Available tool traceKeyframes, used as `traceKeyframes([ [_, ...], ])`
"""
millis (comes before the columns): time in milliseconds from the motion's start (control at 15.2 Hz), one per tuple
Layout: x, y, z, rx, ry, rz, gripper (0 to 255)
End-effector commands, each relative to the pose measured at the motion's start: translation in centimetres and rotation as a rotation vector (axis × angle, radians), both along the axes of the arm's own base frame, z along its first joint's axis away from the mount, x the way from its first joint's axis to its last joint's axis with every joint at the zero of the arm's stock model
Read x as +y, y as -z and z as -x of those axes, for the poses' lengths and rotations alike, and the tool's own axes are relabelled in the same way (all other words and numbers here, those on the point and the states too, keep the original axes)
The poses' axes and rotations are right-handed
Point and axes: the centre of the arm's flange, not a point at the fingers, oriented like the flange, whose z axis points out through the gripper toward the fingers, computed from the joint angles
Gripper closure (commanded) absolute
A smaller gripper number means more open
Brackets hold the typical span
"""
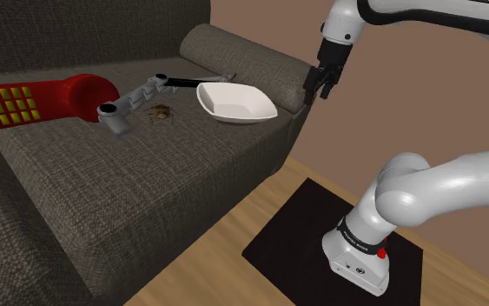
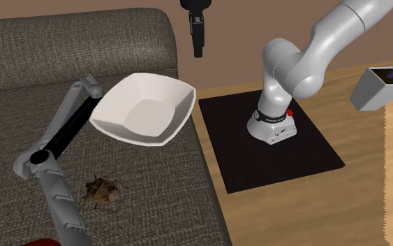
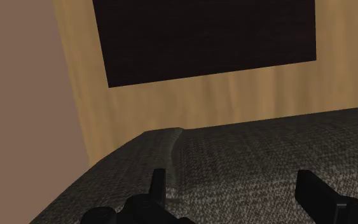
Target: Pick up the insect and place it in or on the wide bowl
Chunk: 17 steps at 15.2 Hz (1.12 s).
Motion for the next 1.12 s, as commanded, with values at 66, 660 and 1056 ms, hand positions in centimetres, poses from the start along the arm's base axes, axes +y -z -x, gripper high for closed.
traceKeyframes([
  [66,1.1,0.1,-0.7,-0.003,0.002,0.001,0],
  [660,11.0,0.5,-7.0,-0.033,0.022,0.011,0],
  [1056,17.5,0.8,-11.3,-0.053,0.036,0.018,0],
])
